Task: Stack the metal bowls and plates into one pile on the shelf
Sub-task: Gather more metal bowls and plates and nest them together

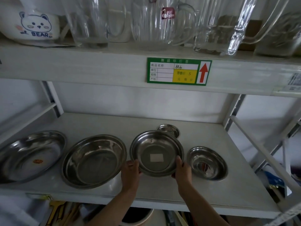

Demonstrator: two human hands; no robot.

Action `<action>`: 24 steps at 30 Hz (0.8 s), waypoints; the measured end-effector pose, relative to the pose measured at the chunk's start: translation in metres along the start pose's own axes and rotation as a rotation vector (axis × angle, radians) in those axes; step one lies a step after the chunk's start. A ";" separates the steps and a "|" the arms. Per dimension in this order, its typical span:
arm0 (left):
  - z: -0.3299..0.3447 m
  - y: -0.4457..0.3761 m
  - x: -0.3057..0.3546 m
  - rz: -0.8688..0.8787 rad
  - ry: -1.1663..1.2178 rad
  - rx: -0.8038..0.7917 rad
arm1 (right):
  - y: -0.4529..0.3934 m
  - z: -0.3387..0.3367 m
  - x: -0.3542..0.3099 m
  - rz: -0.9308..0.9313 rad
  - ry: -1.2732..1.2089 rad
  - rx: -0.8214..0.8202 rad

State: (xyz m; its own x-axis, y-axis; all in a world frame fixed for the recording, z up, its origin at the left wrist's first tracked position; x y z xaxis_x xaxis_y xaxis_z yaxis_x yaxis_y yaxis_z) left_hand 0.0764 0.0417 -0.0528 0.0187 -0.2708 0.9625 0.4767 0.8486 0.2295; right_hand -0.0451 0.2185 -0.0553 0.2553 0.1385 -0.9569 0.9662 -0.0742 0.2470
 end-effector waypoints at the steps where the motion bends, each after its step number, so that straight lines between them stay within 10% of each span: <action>1: -0.003 0.002 -0.005 -0.002 -0.010 0.015 | 0.002 -0.001 0.006 0.008 0.000 -0.006; 24: -0.020 0.019 -0.038 -0.058 -0.105 0.093 | 0.001 -0.009 0.049 0.001 0.125 -0.006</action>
State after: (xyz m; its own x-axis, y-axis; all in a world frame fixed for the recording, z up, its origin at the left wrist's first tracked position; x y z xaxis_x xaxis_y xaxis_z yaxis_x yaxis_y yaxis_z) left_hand 0.1020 0.0593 -0.0881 -0.1007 -0.2763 0.9558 0.3909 0.8724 0.2934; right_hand -0.0311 0.2343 -0.1000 0.2583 0.2602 -0.9304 0.9661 -0.0689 0.2490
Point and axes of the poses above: each hand's wrist, its own y-axis away from the middle knuckle, its own z-axis out of the palm, x = y × z, the point moved 5 cm from there along -y, towards the middle knuckle, and after that the axes turned 9 degrees about x, right-handed, at the moved point
